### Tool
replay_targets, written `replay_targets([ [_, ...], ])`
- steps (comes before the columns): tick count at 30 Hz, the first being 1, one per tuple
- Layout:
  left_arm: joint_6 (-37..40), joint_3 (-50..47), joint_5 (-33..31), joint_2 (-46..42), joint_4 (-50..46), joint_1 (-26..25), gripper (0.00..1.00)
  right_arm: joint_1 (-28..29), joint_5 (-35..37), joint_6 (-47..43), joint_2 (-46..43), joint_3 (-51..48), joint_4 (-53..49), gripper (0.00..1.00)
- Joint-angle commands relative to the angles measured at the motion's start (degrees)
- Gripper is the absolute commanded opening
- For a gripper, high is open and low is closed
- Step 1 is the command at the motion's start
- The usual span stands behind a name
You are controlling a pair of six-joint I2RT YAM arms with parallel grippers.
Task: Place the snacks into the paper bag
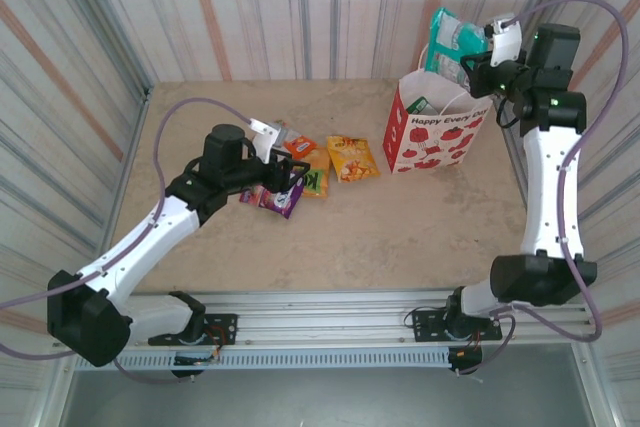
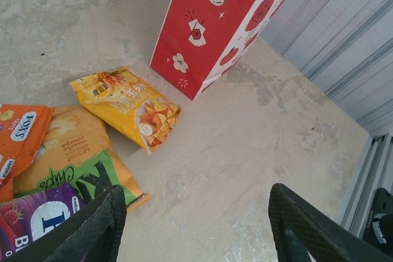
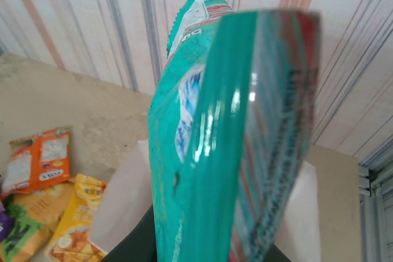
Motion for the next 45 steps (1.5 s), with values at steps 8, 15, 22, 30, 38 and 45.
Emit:
replay_targets([
  [8,1.3,2.7,0.1,2.7,-0.9,0.3,0.64,0.4,-2.3,-9.7,9.0,12.7,-14.7,0.14],
  [15,1.0,3.4,0.5,4.2,-0.9,0.2,0.63,2.1,1.4,-12.6,13.8,16.9,-21.3,0.17],
  [22,1.0,3.4,0.5,4.4,-1.1,0.2,0.63,3.5,4.2,-12.7,15.4,18.7,-22.8,0.21],
  [30,1.3,3.4,0.4,4.4,-1.1,0.2,0.62,4.8,11.3,-13.5,15.3,20.1,-25.3,0.47],
  [38,1.1,3.5,0.5,4.3,-1.4,0.2,0.62,5.4,14.7,-11.6,13.0,20.1,-23.6,0.5],
  [45,-1.4,4.2,-0.5,4.8,-3.3,0.2,0.62,8.8,13.9,-8.9,10.1,19.2,-25.4,0.51],
])
